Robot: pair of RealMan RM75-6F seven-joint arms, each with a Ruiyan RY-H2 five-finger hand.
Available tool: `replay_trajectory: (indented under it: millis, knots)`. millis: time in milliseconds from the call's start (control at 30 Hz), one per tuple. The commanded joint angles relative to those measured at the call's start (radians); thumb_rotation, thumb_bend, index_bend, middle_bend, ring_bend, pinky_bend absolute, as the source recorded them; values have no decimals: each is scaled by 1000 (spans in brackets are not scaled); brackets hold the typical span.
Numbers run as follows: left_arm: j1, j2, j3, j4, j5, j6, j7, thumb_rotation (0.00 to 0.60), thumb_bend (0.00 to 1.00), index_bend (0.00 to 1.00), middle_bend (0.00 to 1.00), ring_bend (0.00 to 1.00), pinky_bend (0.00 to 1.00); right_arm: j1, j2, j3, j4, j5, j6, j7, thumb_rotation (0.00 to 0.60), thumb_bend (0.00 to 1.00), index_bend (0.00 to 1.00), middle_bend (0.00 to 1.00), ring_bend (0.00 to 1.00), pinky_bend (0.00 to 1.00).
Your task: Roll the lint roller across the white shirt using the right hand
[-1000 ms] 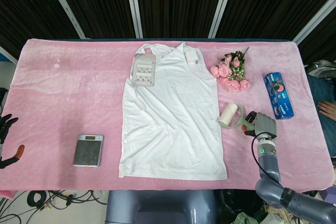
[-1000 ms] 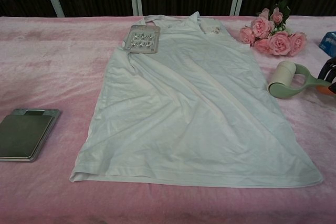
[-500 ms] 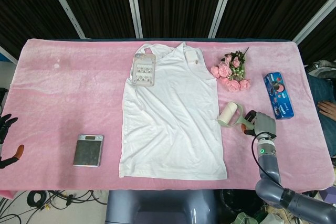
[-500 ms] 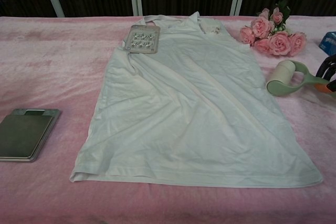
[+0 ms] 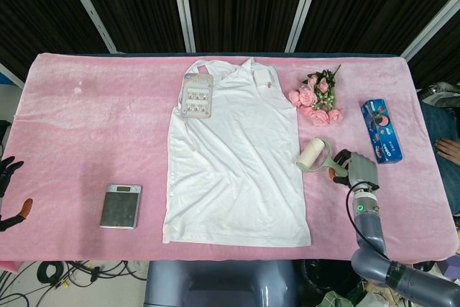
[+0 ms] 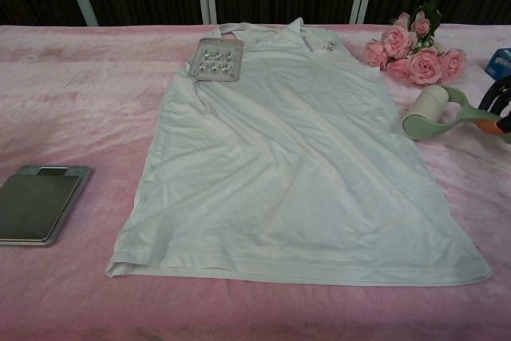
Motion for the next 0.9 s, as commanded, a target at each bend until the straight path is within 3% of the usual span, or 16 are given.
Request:
replay_trajectory:
  millis: [33,433,667,900]
  knots:
    - [1,0,0,0,1,2,0,600,361,133,70,21,132,-15,18,8,-13,-30,1,35,600,613,658,545,553,378]
    - [0,-1,0,-2,0,0,1,600,361,133,70,21,132,-14,97,25,-103,-77,7,28,600,619,658,545,553,378]
    - [1,0,-2,-3,-1,3,-5,600,361,133,70,21,132,69,138,20,-146,-51,-61,-106,600,625,657,545,553,384]
    - [-2,3,-4,-3,-4,-4,-12,600,361,133,70,21,132,185,136,39,-186,95,-66,-277,600,626,658,545,553,398]
